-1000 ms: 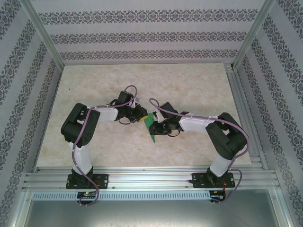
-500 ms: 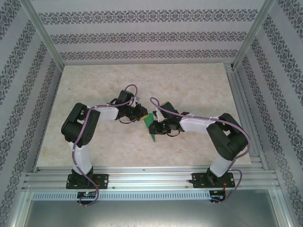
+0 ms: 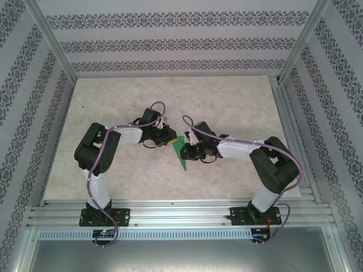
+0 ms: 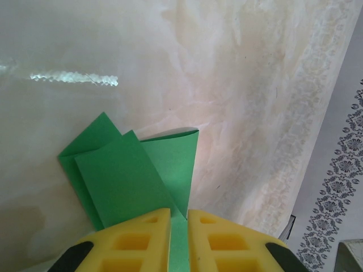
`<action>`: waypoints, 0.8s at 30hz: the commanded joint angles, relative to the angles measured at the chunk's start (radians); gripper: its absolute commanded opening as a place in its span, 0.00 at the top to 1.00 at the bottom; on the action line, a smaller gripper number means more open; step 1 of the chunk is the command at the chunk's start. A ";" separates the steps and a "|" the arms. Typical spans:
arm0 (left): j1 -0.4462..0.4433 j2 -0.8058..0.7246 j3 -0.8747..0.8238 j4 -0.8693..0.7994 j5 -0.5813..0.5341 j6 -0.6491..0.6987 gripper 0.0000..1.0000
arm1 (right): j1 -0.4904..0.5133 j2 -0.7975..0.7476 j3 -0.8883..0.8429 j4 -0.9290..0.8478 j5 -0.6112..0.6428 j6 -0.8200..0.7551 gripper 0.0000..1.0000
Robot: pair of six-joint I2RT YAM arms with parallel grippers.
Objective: Fold a paper plane with a square sheet of paper (pick it up from the middle)
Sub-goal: Fold the wing for the fifth time at the center of the table.
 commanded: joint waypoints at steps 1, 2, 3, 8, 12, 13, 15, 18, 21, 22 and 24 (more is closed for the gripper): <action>-0.012 0.021 0.026 -0.021 -0.003 0.028 0.82 | -0.012 -0.002 -0.017 0.025 0.012 0.001 0.93; -0.011 0.021 0.027 -0.023 -0.004 0.027 0.83 | -0.015 0.001 -0.018 0.028 0.009 0.001 0.96; -0.011 0.021 0.028 -0.024 -0.003 0.029 0.83 | -0.015 0.004 -0.022 0.036 -0.001 0.002 0.98; -0.011 0.019 0.033 -0.025 0.006 0.028 0.82 | -0.026 0.031 -0.054 0.089 -0.018 0.020 1.00; -0.012 0.015 0.039 -0.024 0.018 0.029 0.80 | -0.040 0.053 -0.081 0.163 -0.049 0.049 1.00; -0.012 0.012 0.039 -0.018 0.022 0.029 0.79 | -0.042 0.058 -0.082 0.172 -0.056 0.051 1.00; -0.011 0.007 0.040 -0.018 0.031 0.029 0.77 | -0.043 0.071 -0.084 0.187 -0.066 0.059 1.00; -0.013 -0.003 0.045 -0.022 0.043 0.037 0.74 | -0.045 0.075 -0.092 0.205 -0.070 0.068 1.00; -0.017 -0.020 0.043 -0.028 0.051 0.044 0.72 | -0.049 0.077 -0.094 0.202 -0.065 0.067 1.00; -0.021 -0.025 0.041 -0.026 0.056 0.045 0.71 | -0.051 0.077 -0.095 0.199 -0.065 0.067 1.00; -0.033 -0.033 0.042 -0.023 0.065 0.049 0.71 | -0.051 0.078 -0.093 0.196 -0.068 0.064 1.00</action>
